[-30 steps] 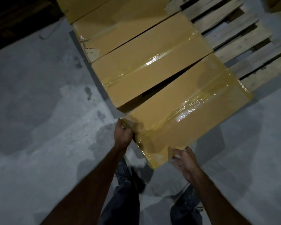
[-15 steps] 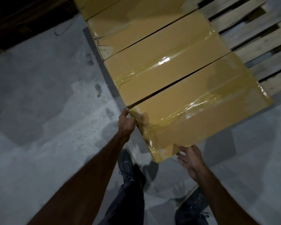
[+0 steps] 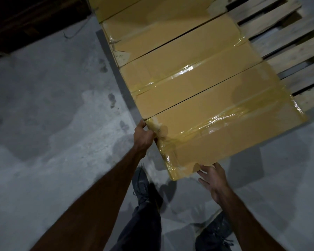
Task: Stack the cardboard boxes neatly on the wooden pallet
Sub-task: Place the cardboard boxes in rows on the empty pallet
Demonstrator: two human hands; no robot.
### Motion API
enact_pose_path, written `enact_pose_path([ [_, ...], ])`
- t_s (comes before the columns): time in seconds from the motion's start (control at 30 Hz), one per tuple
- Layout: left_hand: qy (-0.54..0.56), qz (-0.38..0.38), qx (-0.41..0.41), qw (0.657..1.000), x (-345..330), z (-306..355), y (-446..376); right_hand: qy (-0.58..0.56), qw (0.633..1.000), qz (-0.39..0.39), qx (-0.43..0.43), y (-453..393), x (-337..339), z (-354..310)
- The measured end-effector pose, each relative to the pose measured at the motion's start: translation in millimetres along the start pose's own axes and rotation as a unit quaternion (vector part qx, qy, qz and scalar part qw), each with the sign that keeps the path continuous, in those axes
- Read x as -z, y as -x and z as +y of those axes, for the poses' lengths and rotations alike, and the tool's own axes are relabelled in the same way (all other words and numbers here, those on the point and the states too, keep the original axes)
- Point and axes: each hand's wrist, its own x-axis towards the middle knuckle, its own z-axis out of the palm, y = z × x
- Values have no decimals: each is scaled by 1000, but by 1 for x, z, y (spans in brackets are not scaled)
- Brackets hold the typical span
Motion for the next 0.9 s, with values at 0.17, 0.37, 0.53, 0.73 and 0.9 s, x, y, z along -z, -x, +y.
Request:
enact_pose_path([
  [0.17, -17, 0, 4, 1000, -9, -8, 1, 12, 1000, 4, -13, -2, -2, -3],
  [0.37, -55, 15, -12, 998, -17, -12, 8, 31, 999, 20, 1, -1, 8, -11],
  [0.53, -241, 29, -83, 967, -15, -13, 28, 19, 998, 46, 29, 9, 27, -26],
  [0.73, -415, -84, -154, 893, -36, 27, 73, 19, 996, 64, 61, 39, 64, -68],
  [0.9, -470, -147, -229, 840, -63, 64, 80, 16, 993, 82, 89, 54, 96, -100],
])
